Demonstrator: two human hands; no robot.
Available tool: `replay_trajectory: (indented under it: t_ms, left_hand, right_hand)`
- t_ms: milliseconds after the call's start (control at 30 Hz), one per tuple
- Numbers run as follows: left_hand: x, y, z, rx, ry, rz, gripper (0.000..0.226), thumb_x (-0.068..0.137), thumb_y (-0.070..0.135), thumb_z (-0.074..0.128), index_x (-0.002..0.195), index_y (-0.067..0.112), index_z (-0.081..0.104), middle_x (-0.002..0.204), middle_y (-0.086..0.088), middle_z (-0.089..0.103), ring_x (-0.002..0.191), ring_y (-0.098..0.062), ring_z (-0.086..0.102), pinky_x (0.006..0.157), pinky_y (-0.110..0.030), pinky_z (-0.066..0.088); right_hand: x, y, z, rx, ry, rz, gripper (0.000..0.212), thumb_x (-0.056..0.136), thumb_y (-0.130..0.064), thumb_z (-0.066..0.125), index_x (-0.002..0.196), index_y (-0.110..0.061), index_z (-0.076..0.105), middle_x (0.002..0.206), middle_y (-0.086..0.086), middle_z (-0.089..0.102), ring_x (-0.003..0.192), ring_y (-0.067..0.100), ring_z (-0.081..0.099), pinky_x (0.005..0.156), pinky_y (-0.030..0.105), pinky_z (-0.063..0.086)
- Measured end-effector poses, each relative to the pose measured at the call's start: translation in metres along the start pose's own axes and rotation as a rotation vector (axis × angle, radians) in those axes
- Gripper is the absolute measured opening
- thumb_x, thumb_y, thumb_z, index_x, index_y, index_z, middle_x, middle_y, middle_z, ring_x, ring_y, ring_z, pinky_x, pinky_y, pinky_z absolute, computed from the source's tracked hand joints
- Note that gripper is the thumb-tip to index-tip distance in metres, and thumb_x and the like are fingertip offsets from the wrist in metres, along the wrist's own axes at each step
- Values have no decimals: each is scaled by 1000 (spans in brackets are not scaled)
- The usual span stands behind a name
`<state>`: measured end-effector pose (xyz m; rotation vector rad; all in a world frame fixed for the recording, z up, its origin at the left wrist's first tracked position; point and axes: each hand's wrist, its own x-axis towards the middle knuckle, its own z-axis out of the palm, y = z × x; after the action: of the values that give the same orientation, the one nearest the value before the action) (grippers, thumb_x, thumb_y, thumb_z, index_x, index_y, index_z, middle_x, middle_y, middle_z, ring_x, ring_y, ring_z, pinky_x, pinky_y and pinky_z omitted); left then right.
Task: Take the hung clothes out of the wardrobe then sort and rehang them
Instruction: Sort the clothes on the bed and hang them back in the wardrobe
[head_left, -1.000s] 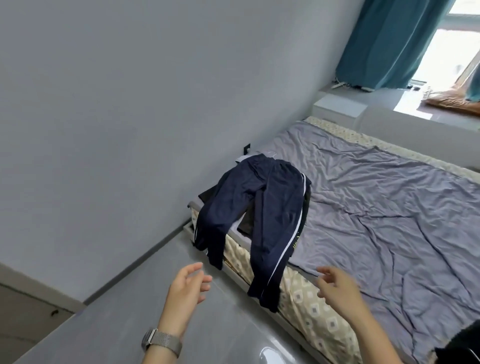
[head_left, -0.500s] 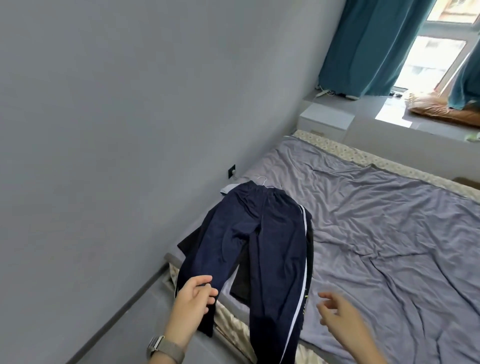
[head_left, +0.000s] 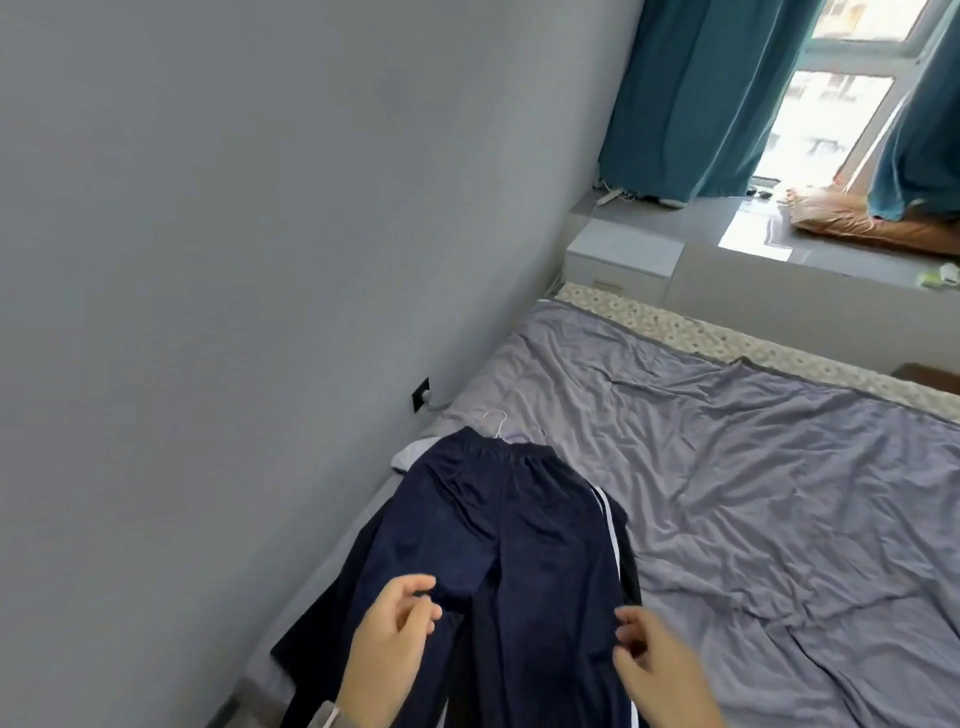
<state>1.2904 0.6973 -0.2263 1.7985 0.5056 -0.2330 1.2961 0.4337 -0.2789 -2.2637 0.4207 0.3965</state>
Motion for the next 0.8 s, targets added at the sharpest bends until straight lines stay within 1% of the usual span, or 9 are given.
replay_trajectory:
  t_ms: [67,133,200,333,433,567,667,733,800]
  left_hand:
    - [45,-12,12,30,5,-5,24,86,10,58,89,32,66,72,7,69,75,-14,63,81,-34,51]
    - [89,-25,24,82,-2,4,23,85,13,61,89,35,66,73,7,67,74,-13,62,82,-33,52]
    - [130,-34,34,125,-32,18,20,87,15,60,91,35,64,79,6,66,77,-10,62,81,-30,51]
    - [211,-50,53,134,-76,65,19,89,14,57,95,32,60,86,6,64,81,-11,62,81,-34,52]
    - [259,-62,62,153,-98,69,18,91,16,54,99,32,58,92,8,63,86,-10,62,81,-32,53]
    - [298,-85,64,176,-115,41,18,91,17,54,98,33,57,94,8,64,89,-8,61,84,-31,52]
    - [321,-102,57,219,-137,16,18,91,18,55,99,34,57,94,10,64,90,-6,61,85,-30,51]
    - [337,-110,50,251,-124,13,18,91,19,55,100,34,57,93,10,64,90,-5,62,85,-30,51]
    - [345,-114,43,272,-99,31,18,91,19,55,101,33,57,92,10,65,88,-4,62,83,-30,52]
  right_hand:
    - [48,6,19,-89,-13,1,46,74,-21,67,95,-57,48,102,-10,62,71,1,60,75,8,44]
    - [94,16,42,-158,2,-30,51,71,-26,65,120,-34,52,115,-4,58,101,10,60,90,18,43]
    - [135,23,67,-246,40,-67,59,75,-25,66,132,-17,50,127,2,54,114,23,55,98,30,41]
    - [211,30,102,-456,105,-186,56,85,-25,61,138,-13,45,132,1,50,116,25,50,94,34,46]
    - [266,33,117,-594,109,-236,59,88,-28,56,142,-10,39,136,5,46,121,27,44,99,35,44]
    - [330,28,127,-730,87,-219,64,94,-35,46,148,-6,25,150,7,30,135,27,29,111,33,31]
    - [380,20,127,-800,104,-177,65,98,-41,38,147,-1,21,150,13,30,138,29,27,115,33,22]
    - [409,13,124,-749,131,-132,66,97,-43,40,145,0,22,147,16,34,135,32,31,114,38,24]
    - [426,12,117,-752,90,-65,83,91,-50,52,150,-9,10,151,14,27,138,33,26,114,44,24]
